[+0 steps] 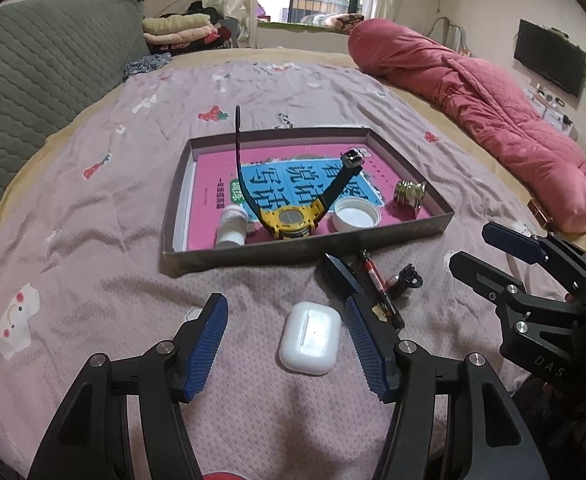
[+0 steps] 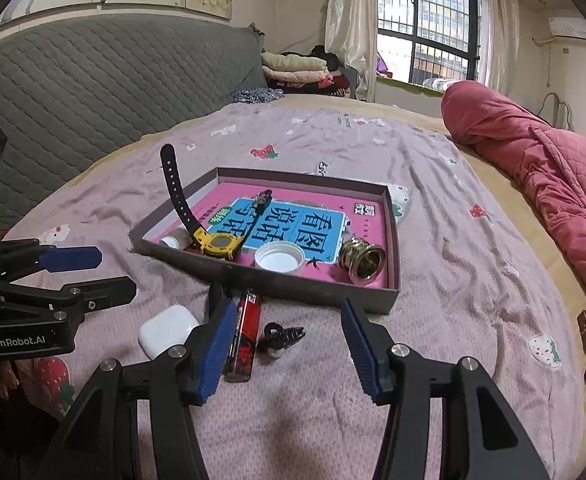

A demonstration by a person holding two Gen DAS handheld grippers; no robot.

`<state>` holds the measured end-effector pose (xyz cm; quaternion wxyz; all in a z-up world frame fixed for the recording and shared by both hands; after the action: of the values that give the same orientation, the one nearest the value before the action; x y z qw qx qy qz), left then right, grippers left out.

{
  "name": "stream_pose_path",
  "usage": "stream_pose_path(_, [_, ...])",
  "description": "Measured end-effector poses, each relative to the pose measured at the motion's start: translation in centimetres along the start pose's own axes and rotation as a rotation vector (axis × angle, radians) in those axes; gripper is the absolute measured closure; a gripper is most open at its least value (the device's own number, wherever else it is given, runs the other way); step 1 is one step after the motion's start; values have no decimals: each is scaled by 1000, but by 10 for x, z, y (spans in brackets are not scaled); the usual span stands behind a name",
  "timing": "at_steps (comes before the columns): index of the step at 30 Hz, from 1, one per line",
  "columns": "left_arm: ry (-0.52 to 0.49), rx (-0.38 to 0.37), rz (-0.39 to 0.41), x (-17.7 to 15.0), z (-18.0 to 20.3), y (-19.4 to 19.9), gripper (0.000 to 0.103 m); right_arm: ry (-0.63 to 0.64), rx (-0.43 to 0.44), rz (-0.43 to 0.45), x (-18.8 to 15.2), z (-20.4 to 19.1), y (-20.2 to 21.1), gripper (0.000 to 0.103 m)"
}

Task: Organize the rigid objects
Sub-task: 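Move left tool over the white earbuds case while right tool approaches the black clip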

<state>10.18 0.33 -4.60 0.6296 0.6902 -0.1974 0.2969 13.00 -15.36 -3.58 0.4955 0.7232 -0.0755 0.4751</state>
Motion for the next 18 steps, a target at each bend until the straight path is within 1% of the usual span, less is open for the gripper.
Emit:
stream_pose_path(6, [-19,-11,-34,-8,6,-8,40,9,4,-30,-7,-3,-6,49])
stream_pose_path(11, [-40,-32,-112,-25,14,-24,40,4,8,-50,-11,-4,-11,49])
stream_pose_path(15, [-53,-34,-143,-33,17,-33,40,-4,10,-71,-15,-3,-15,49])
stream_pose_path(18, [-43,-42,-161,-36,16,-38,40,-11,12,-83,-17,-2,-18,49])
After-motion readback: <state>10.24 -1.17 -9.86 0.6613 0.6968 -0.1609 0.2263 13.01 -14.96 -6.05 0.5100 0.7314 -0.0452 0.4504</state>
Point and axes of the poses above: each gripper's, at about its wrist camera, not at the fingertips, and y roughly against the way its jaws point, z to its right, x to its top, the point moved 10 cm from there along -y, roughly the way its jaws point, and after that the axes turned 9 degrees about x, right-handed, at the moved point
